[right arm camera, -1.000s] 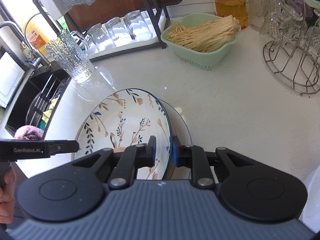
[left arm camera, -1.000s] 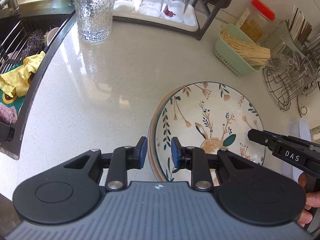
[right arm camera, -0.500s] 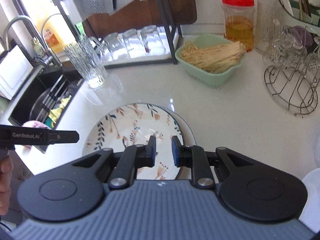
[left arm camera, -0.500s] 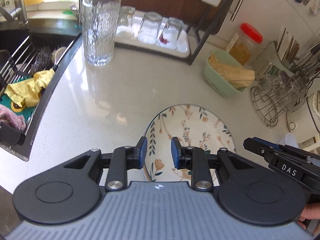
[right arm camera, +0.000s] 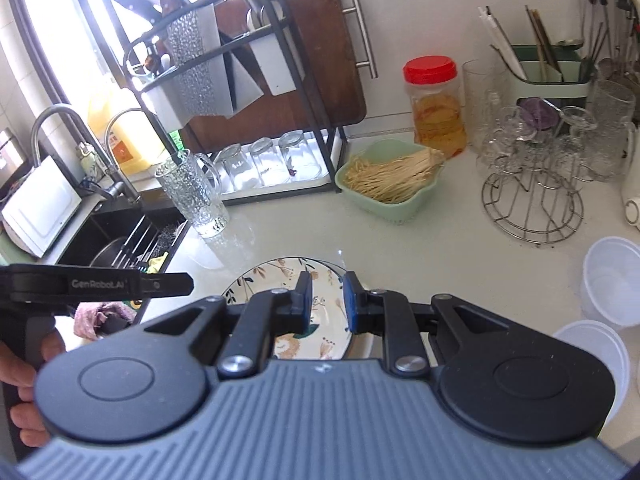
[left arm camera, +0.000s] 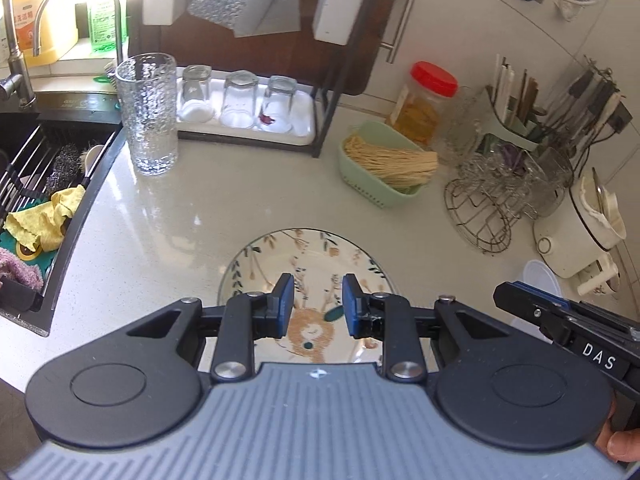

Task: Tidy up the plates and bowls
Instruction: 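Lower the deer-pattern plate onto the stack and open both grippers, then move both grippers to the rim of a clear plastic bowl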

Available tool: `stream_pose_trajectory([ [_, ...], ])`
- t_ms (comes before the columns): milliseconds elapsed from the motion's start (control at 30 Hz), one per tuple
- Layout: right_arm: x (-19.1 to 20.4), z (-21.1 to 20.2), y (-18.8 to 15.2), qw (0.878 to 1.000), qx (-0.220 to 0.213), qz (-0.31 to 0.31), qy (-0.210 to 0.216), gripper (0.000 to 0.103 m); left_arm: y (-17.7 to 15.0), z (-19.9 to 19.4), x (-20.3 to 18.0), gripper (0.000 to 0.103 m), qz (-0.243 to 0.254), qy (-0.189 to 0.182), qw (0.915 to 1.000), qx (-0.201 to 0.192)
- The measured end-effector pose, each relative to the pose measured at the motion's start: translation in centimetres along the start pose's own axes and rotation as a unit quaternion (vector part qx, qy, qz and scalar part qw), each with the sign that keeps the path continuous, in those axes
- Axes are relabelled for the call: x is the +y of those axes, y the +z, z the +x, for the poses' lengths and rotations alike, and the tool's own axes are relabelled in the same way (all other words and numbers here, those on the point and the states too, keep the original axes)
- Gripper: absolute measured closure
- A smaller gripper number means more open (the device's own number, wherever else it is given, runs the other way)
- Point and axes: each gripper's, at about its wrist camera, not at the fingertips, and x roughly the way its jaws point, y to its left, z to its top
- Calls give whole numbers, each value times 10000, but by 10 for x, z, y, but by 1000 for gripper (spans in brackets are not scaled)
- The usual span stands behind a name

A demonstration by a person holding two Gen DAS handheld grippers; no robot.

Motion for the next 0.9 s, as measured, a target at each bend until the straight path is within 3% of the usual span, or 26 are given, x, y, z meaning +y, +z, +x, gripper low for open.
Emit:
stream_pose_trajectory([
  [300, -9, -25, -14, 9993, -199, 164, -267, 82, -7, -3, -24, 74, 499, -319, 9982, 131],
  [500, -5, -27, -17, 9961, -337, 397, -710, 82, 7, 8, -22, 74, 844, -682, 9939, 200],
  [900, 0, -31, -41, 9844, -453, 985, -1383, 82, 2, 38, -8, 74, 1240, -1030, 9856, 506],
])
